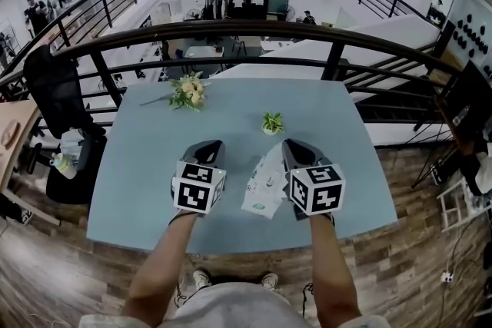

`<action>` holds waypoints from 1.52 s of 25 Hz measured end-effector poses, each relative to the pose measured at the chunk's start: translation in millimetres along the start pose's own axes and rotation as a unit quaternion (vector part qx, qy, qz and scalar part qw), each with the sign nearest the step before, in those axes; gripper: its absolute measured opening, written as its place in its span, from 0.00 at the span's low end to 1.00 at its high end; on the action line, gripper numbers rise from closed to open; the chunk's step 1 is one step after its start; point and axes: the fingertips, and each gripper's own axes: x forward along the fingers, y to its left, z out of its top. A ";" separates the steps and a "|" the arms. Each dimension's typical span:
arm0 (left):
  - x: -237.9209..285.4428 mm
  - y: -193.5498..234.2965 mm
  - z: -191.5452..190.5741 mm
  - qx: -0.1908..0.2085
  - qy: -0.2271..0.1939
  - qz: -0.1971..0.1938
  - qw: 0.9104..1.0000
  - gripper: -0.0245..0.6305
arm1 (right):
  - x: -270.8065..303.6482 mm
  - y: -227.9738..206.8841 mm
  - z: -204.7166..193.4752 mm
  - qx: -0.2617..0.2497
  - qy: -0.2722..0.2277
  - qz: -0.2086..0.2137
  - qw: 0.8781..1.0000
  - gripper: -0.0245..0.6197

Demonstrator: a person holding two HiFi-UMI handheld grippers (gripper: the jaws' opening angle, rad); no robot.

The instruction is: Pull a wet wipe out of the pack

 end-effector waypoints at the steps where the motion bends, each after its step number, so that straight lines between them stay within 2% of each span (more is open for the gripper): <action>1: -1.6 1.9 1.0 0.000 -0.001 0.002 1.000 0.03 | -0.4 0.2 2.6 -0.001 -0.004 -0.001 1.000 0.05; 20: -20.7 17.3 12.1 -0.004 -0.020 0.025 0.999 0.03 | -7.1 7.8 33.0 -0.027 -0.046 -0.009 0.999 0.05; 38: -19.5 20.7 13.3 -0.003 -0.019 0.030 0.999 0.03 | -0.5 7.5 21.1 -0.024 -0.044 -0.009 0.999 0.05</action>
